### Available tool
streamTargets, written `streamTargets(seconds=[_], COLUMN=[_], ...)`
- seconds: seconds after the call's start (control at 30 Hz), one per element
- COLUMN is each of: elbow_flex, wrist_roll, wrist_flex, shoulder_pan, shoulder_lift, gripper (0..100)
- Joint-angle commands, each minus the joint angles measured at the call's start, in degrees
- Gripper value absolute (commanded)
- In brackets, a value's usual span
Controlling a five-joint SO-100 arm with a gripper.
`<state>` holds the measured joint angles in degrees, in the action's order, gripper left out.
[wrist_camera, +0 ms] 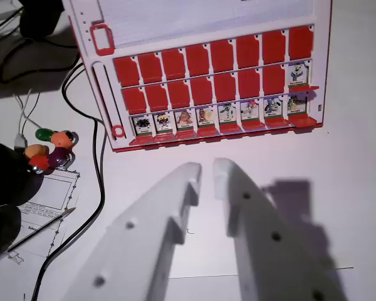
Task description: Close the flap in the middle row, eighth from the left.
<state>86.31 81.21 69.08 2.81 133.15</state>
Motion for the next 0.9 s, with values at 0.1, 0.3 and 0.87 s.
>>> streamTargets(seconds=[0.1,0.3,0.87], elbow_flex=[-8.9,-12.6,-20.7], wrist_roll=[-1.1,-2.6,-4.3], wrist_flex=[0.0,2.0,2.2], shoulder_pan=[-1.1,-1.8,-6.8], shoulder_lift=[-4.7,-9.7,-24.9], gripper=[2,2,2])
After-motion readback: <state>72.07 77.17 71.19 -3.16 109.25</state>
